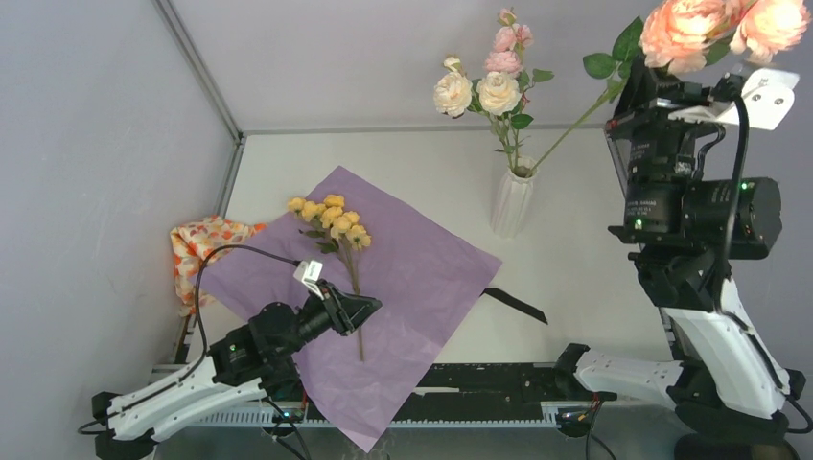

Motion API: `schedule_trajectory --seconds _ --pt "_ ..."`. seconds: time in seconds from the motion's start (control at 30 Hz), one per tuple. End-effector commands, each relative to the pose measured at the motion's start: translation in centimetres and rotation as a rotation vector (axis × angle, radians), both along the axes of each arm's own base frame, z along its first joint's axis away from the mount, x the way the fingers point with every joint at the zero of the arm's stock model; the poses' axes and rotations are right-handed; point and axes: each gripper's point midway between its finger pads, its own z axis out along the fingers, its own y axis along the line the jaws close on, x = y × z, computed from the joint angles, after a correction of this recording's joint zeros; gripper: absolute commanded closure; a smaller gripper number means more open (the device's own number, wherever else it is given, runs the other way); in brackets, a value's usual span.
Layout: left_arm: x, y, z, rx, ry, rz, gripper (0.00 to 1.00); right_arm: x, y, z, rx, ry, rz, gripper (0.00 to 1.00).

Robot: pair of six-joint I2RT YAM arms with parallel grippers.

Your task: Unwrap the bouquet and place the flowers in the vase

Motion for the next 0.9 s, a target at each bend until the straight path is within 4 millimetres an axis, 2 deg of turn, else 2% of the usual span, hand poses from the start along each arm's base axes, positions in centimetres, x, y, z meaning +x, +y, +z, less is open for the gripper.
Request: schedule_trajectory --seconds 0.0,0.1,0.37,0.6,0.87 --pt "0.1 0.0 0.1 -0.022 -0.008 0.011 0.73 1.2 -0.7 2.4 0.002 -0.041 -0.043 1.0" --pt "0.1 0.1 -0.1 -0.019 -0.006 0.01 0.74 2.8 -0.3 2.7 0.004 -0.036 -0.039 1.0" --pt "0.2 0.4 -0.6 -0.003 -0.008 0.02 0.74 6.7 0.6 0.5 0.008 0.038 -0.006 1.0" --pt "0.3 0.4 -0.7 0.013 -0.013 0.025 0.74 9.3 0.9 -2.6 0.009 0.102 0.011 1.0" --pt "0.5 0.1 -0.7 0.024 -0.011 0.024 0.75 12.6 0.5 -7.1 0.002 0.192 0.005 1.0"
